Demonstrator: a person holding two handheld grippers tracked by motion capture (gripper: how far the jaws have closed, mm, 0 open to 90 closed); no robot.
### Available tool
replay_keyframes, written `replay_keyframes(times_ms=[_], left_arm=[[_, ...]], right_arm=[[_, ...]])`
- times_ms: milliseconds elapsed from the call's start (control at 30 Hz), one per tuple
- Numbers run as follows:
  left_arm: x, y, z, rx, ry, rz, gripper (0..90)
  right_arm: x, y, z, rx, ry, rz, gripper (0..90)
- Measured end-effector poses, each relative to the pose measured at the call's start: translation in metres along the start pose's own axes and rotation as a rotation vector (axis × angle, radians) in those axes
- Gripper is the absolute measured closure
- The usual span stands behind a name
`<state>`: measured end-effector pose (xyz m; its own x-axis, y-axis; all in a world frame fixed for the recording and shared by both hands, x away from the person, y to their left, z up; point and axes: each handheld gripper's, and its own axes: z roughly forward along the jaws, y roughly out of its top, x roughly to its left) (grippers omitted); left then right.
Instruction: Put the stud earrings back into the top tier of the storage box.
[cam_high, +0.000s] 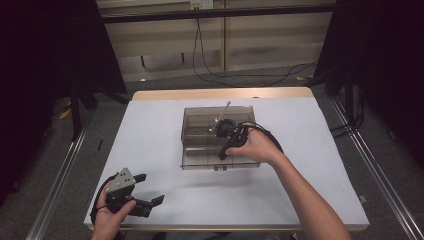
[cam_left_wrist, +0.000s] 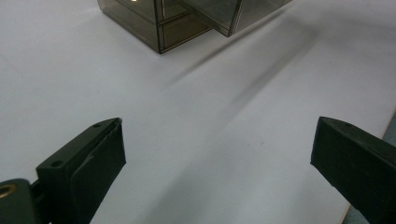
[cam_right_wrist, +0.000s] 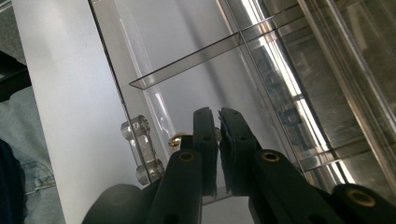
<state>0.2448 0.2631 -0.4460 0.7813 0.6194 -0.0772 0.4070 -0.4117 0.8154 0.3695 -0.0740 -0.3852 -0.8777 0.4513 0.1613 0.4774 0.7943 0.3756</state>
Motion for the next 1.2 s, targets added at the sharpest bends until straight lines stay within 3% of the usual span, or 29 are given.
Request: replay_keyframes(times_ms=[467,767,1200], left_arm=[[0.001,0.0,0.0,-0.002,0.0,-0.008,3.0],[0.0,0.0,0.0,0.0,0.002,-0.001,3.0],[0.0,0.0,0.001,0.0,0.002,-0.005,3.1]], right_arm=[[0.001,0.001,0.001,0.005,-0.017,-0.012,81.5],[0.002,-0.002,-0.011,-0.076,-0.019,-0.002,72.7],[0.001,-0.028,-0.023,-0.258,0.006,0.046,65.7]])
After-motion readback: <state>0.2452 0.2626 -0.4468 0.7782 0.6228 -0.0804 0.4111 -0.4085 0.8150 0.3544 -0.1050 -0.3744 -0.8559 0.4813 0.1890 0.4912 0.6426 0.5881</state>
